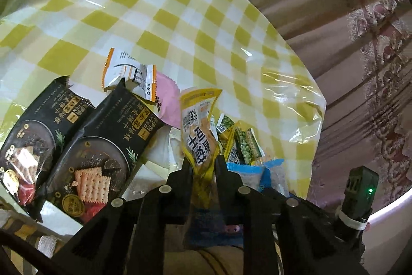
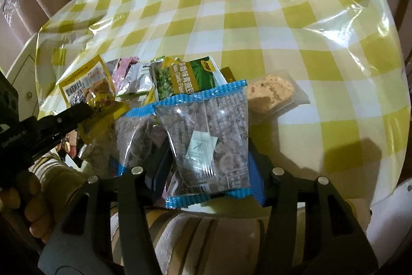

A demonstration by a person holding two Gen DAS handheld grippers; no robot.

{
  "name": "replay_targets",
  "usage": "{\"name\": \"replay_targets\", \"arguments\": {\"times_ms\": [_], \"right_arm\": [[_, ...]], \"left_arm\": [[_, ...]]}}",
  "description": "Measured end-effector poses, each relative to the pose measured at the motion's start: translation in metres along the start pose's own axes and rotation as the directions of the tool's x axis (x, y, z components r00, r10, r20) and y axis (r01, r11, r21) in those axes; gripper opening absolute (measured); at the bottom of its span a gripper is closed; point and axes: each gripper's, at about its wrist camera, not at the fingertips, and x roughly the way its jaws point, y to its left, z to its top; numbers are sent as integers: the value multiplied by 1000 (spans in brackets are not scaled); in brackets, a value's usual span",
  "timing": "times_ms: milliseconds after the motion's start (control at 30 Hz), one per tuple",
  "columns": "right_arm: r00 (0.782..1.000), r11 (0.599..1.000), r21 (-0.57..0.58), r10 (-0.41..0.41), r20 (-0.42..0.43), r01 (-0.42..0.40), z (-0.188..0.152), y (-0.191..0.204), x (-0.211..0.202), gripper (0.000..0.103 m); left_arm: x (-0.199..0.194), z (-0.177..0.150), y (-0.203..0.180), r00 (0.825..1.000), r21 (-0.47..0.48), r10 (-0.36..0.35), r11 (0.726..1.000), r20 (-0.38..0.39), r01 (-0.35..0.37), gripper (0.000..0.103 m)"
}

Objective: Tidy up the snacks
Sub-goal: 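Carry both bags to the white bin and open both tools to drop them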

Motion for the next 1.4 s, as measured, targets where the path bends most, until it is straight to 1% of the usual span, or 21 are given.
{"name": "replay_targets", "arguments": {"times_ms": [200, 333, 533, 733, 933, 1000, 1067, 1133, 1267, 1400], "right_arm": [[998, 999, 34, 21, 52, -23, -6, -9, -20, 57], [997, 997, 73, 32, 77, -38, -11, -19, -32, 57], [994, 989, 135, 48, 101, -62, -26, -39, -49, 56], [986, 979, 188, 54, 156, -83, -36, -58, -73, 55], [977, 957, 254, 89, 192, -137, -44, -79, -85, 55], [975, 953, 264, 92, 203, -145, -46, -86, -90, 55], [972, 946, 282, 101, 210, -160, -50, -94, -95, 55], [971, 941, 300, 94, 221, -159, -53, -102, -101, 55], [972, 927, 349, 55, 228, -134, -65, -127, -113, 55], [978, 913, 401, -10, 209, -77, -81, -157, -122, 55]], "left_arm": [[-16, -4, -10, 998, 23, -13, 1000, 55, 12, 17], [-22, -10, -20, 998, 41, -29, 999, 64, 27, 16], [-25, -27, -48, 996, 70, -81, 995, 46, 78, 16], [-26, -36, -70, 993, 99, -102, 990, 52, 97, 16], [-23, -44, -90, 991, 132, -124, 984, 43, 118, 16], [-20, -47, -97, 991, 140, -131, 982, 32, 126, 16], [-17, -51, -107, 989, 160, -146, 977, 7, 143, 16], [-11, -55, -117, 987, 180, -161, 970, -19, 162, 16], [3, -67, -141, 978, 210, -192, 956, -79, 205, 16], [23, -84, -176, 962, 262, -220, 930, -165, 257, 17]]}}
